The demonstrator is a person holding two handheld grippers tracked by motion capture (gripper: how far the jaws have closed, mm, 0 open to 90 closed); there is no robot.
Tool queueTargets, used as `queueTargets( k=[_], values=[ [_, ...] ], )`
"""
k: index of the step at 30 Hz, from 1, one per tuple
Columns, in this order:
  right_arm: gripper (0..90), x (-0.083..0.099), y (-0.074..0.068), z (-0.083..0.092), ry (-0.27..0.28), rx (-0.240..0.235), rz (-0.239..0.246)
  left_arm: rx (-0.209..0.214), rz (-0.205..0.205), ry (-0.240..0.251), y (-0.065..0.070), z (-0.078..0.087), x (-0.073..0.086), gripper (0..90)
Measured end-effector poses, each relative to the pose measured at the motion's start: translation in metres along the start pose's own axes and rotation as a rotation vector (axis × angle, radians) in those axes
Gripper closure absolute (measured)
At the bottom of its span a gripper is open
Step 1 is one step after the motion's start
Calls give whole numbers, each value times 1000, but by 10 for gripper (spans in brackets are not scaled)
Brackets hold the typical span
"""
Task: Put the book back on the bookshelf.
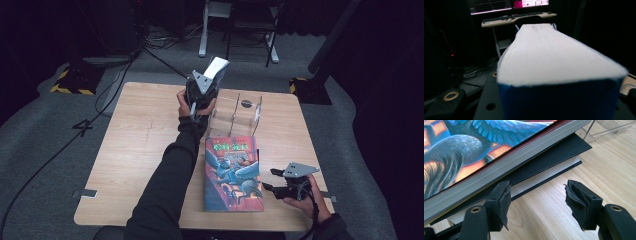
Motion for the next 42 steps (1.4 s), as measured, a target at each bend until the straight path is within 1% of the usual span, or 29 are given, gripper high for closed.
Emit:
queueTargets(
  k=[1, 2, 3, 4, 5, 6, 8, 10, 11, 12, 13, 14, 15, 17, 20, 22, 23, 25, 27, 29, 30, 32, 35, 36, 39, 42],
  values=[
    [375, 0, 0, 0, 0, 0, 0, 0, 0, 0, 0, 0, 0, 602],
    [375, 0, 0, 0, -1, 0, 1, 14, 18, 11, -2, 0, 6, 602],
    [375, 0, 0, 0, -2, 1, 1, 14, 22, 29, -3, 1, 8, 602],
    [375, 1, 0, 0, -2, 1, 0, 23, 27, 29, -4, 2, 9, 603],
    [375, 1, 1, 0, -1, 1, -1, 32, 20, 23, -4, 2, 9, 601],
    [375, 1, 1, 0, -1, 1, -2, 46, 4, 11, -5, 3, 9, 600],
    [375, 1, 1, -1, -6, 1, -2, 41, -26, -15, -3, 5, 9, 598],
    [375, 1, 0, -1, -7, 0, 1, 37, -47, -21, -2, 8, 12, 592],
    [375, 1, -1, 0, -4, -1, 4, 36, -27, -4, -6, 12, 16, 591],
    [375, 1, -1, 0, -4, -1, 4, 36, -27, -4, -6, 12, 16, 590],
    [375, 1, -1, 0, -3, -1, 4, 41, 15, 1, -11, 15, 18, 589],
    [375, 1, -1, 1, -2, -2, 4, 41, 22, 1, -13, 16, 19, 586],
    [375, 1, -1, 1, -2, -2, 4, 41, 22, 1, -13, 16, 19, 582],
    [375, 1, -1, 0, -6, -2, 4, 35, 3, -8, -16, 18, 20, 555],
    [375, 2, 0, 0, -7, -3, 3, 36, 8, -10, -21, 20, 22, 534],
    [375, 2, 0, 0, -8, -4, 4, 44, -5, -19, -26, 22, 25, 528],
    [375, 2, 0, 0, -7, -5, 3, 48, -4, -22, -27, 23, 26, 524],
    [375, 2, 0, 0, -10, -3, 3, 57, -13, -36, -31, 24, 29, 522],
    [375, 2, -1, -1, -13, -4, 6, 67, -24, -35, -34, 26, 31, 521],
    [375, 2, -1, -1, -15, -4, 11, 76, -60, -37, -35, 28, 33, 521],
    [375, 2, -1, -1, -16, -4, 10, 86, -64, -35, -36, 28, 34, 514],
    [375, 3, -1, -1, -19, -3, 11, 98, -66, -33, -38, 29, 37, 489],
    [374, 3, -1, -1, -23, -1, 12, 104, -43, -44, -43, 29, 41, 418],
    [374, 3, 0, -1, -21, 1, 10, 109, -41, -47, -44, 29, 42, 406],
    [373, 4, 0, -1, -22, 0, 10, 110, -53, -59, -45, 29, 45, 392],
    [371, 4, 0, -2, -27, 5, 15, 102, -37, -61, -46, 31, 46, 367]
  ],
)
Point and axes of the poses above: each handheld gripper's, and its own axes: z roughly backward along the jaws, x roughly out of its underside, y roughly to its right, the point moved 1 cm from there along -z, roughly forward along the jaws, and after that the axes turned 1 degree about -z, right-handed, at the moved point
